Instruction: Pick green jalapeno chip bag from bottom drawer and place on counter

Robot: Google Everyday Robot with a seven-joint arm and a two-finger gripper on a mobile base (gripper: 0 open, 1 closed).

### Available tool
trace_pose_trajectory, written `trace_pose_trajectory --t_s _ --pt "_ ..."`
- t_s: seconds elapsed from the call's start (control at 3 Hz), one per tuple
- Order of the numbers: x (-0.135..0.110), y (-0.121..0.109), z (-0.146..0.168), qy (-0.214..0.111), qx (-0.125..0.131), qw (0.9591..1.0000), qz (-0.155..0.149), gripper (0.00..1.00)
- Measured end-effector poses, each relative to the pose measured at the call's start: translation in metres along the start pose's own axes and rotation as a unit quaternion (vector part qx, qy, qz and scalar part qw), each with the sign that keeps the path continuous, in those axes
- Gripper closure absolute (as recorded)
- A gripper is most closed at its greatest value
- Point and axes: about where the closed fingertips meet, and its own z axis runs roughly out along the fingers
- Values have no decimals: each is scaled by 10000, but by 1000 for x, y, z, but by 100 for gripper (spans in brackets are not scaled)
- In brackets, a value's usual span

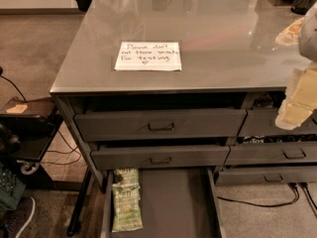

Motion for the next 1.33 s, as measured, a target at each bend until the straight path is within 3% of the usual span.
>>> trace_pose_trajectory --t_s 0.33,0.67,1.0,1.33 --pt "0 0 0 0 0 10000 0 0" --pt "-3 13 23 -214 -41 9998 -16 0" --pt "-9 38 74 -592 -152 9981 -8 0" --pt "-19 67 146 -1008 -421 9940 -14 0"
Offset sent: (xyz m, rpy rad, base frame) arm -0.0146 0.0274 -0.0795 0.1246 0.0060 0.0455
